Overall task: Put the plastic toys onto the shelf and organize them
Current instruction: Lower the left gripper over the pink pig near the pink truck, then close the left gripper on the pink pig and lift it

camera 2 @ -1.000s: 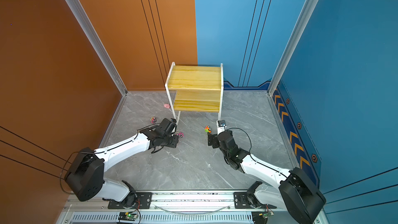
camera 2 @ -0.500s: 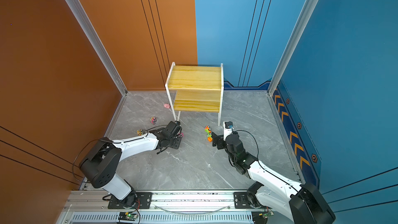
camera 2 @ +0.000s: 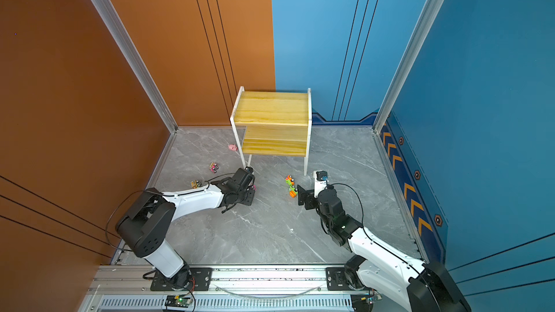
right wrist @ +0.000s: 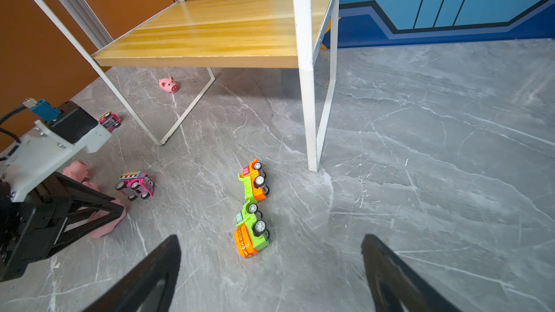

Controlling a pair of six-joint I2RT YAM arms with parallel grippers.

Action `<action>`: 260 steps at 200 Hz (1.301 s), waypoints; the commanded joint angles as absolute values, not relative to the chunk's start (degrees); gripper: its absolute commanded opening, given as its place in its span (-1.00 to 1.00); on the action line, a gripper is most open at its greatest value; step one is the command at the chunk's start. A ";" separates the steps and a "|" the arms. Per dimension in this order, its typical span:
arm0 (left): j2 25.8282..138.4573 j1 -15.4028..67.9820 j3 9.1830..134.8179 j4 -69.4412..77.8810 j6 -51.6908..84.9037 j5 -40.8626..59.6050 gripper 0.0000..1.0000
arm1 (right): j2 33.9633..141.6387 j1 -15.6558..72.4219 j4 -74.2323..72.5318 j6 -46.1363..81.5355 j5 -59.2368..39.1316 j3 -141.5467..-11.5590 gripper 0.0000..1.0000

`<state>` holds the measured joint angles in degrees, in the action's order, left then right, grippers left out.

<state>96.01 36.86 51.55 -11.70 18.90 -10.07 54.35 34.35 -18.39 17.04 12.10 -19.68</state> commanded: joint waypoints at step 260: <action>95.82 47.57 35.69 32.22 10.77 -13.93 0.19 | 41.01 31.77 -19.70 16.96 11.88 -11.59 0.91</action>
<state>97.49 46.85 39.57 20.36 15.09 -13.23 44.23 32.21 -19.27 17.87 12.03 -12.82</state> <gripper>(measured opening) 0.588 0.952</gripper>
